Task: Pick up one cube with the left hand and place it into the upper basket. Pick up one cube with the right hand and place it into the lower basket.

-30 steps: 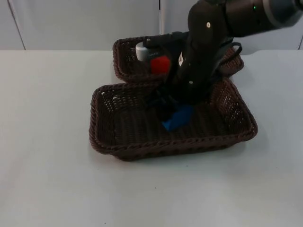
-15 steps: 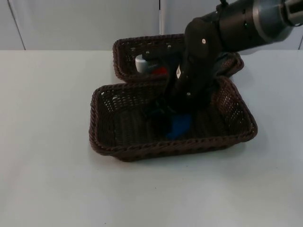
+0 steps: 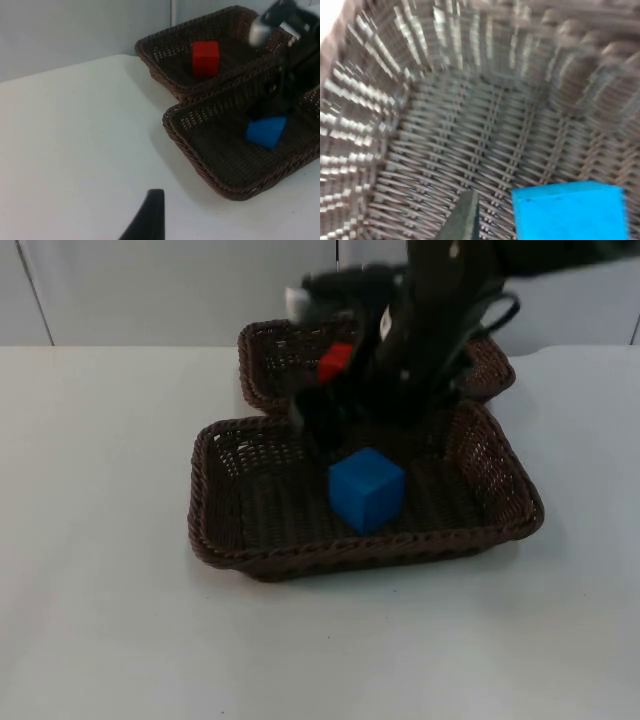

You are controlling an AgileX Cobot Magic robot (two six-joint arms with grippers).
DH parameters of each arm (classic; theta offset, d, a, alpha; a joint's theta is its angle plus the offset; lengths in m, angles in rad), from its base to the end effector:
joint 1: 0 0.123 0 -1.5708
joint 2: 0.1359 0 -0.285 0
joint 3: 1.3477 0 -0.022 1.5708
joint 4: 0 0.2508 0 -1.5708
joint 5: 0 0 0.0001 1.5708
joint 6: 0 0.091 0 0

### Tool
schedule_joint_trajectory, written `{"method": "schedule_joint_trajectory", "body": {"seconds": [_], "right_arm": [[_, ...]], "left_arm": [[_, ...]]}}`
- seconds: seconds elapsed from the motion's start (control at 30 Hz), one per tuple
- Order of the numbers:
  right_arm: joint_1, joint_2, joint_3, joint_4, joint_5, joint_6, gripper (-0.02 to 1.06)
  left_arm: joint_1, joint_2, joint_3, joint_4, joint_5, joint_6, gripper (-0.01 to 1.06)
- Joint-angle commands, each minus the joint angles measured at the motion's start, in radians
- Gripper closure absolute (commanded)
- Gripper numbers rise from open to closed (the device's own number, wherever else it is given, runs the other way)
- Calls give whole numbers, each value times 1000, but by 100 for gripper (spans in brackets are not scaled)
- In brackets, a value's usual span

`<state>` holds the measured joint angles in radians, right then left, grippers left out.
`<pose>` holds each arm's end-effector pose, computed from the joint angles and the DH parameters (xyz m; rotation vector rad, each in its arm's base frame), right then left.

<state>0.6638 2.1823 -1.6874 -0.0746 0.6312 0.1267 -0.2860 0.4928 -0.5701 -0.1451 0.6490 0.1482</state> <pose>0.3796 0.2918 0.1744 -0.7562 2.5096 0.2017 0.0876 -0.0341 0.3115 0.3799 2.0219 -0.2473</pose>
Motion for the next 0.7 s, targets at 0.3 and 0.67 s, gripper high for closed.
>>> {"method": "schedule_joint_trajectory", "body": {"seconds": [0.3, 0.67], "right_arm": [[-2, -250, -7, -3, 115, -16, 16], [-2, -429, 59, -1, 108, -16, 16]], "left_arm": [[-3, -5, 3, -5, -6, -7, 15], [-3, -5, 3, -1, -6, -7, 15]]}}
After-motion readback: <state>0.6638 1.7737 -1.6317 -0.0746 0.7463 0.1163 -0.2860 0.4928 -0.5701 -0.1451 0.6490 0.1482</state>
